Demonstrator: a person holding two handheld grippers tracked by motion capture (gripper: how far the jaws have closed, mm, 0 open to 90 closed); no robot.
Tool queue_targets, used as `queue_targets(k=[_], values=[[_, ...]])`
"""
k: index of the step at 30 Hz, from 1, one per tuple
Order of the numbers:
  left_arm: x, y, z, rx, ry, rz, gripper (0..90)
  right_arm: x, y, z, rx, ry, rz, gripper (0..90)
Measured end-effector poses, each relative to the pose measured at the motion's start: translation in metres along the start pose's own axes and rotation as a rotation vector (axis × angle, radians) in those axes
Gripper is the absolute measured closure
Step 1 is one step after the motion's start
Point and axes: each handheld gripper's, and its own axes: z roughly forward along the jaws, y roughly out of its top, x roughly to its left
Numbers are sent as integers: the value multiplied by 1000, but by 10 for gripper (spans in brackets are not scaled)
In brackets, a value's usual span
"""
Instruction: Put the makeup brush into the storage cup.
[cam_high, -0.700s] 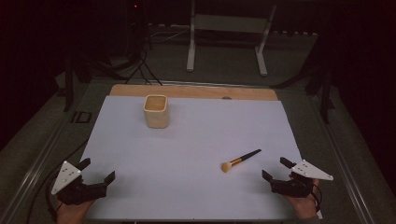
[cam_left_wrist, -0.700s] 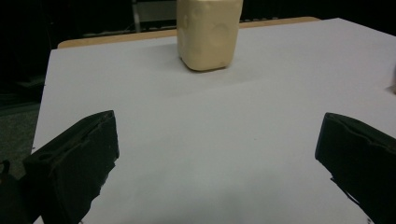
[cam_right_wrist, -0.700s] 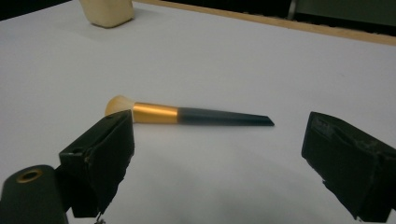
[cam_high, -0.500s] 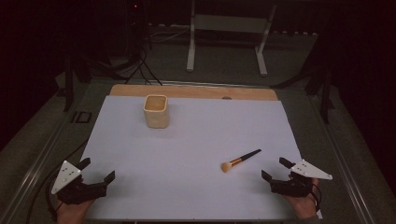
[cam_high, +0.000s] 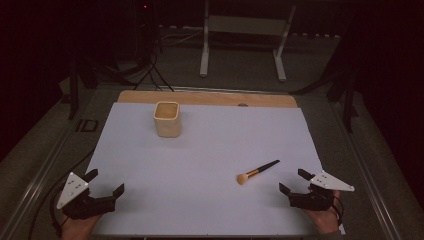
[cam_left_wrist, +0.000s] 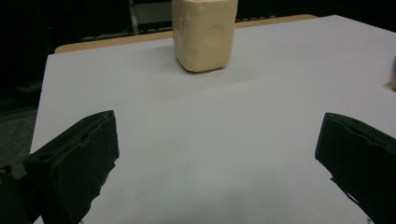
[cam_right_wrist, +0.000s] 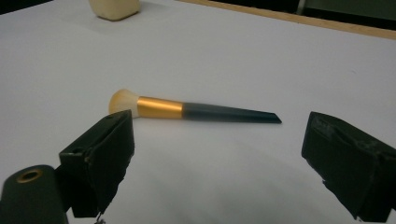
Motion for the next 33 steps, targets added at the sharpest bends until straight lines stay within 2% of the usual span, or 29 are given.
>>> queue_targets(k=[10, 13, 24, 33], values=[[0, 0, 0, -2, -2, 4, 8, -5, 5, -1, 0, 17, 6, 94], [-1, 0, 1, 1, -4, 11, 8, -7, 10, -3, -21, 28, -6, 94], [-1, -1, 2, 3, -7, 4, 8, -19, 36, -5, -14, 54, -95, 94], [-1, -1, 2, 1, -8, 5, 8, -28, 55, 5, -17, 93, -119, 94]])
